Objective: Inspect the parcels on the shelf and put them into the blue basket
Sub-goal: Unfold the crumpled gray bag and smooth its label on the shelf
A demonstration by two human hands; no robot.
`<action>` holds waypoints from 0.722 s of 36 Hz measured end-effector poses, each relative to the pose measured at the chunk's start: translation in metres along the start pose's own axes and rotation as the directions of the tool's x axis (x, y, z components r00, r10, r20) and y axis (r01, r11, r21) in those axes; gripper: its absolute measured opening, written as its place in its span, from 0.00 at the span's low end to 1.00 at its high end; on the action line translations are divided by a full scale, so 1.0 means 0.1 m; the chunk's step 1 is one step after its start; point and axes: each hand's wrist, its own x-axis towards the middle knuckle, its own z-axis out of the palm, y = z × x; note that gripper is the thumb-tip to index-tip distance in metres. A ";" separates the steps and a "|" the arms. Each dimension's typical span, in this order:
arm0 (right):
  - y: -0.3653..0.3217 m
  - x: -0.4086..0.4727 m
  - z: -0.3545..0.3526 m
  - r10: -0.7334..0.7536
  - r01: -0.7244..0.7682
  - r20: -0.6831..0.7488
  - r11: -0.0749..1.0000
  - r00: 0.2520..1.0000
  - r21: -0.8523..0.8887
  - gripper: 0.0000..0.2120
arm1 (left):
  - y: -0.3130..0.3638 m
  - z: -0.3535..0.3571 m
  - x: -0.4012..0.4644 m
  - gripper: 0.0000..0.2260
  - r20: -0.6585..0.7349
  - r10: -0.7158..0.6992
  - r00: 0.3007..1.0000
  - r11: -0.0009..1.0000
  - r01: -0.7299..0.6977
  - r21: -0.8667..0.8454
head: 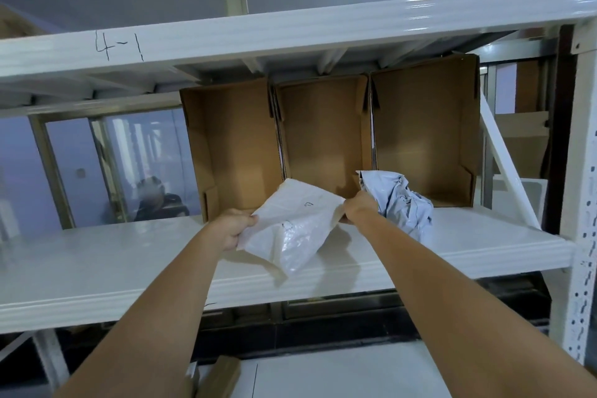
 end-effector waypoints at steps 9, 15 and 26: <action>0.13 -0.22 0.28 0.156 -0.246 0.267 0.904 0.951 0.349 0.38 | -0.24 0.20 0.15 0.09 -0.190 -0.019 0.982 0.999 0.024 0.023; 0.19 -0.33 0.26 0.105 -0.306 0.447 0.862 0.888 0.404 0.18 | -0.35 0.30 0.24 0.13 -0.304 -0.045 0.952 0.999 0.044 -0.009; 0.44 0.09 0.31 0.071 -0.229 0.471 0.930 0.879 0.288 0.46 | -0.27 0.29 0.19 0.18 -0.337 0.079 0.938 0.941 0.042 0.337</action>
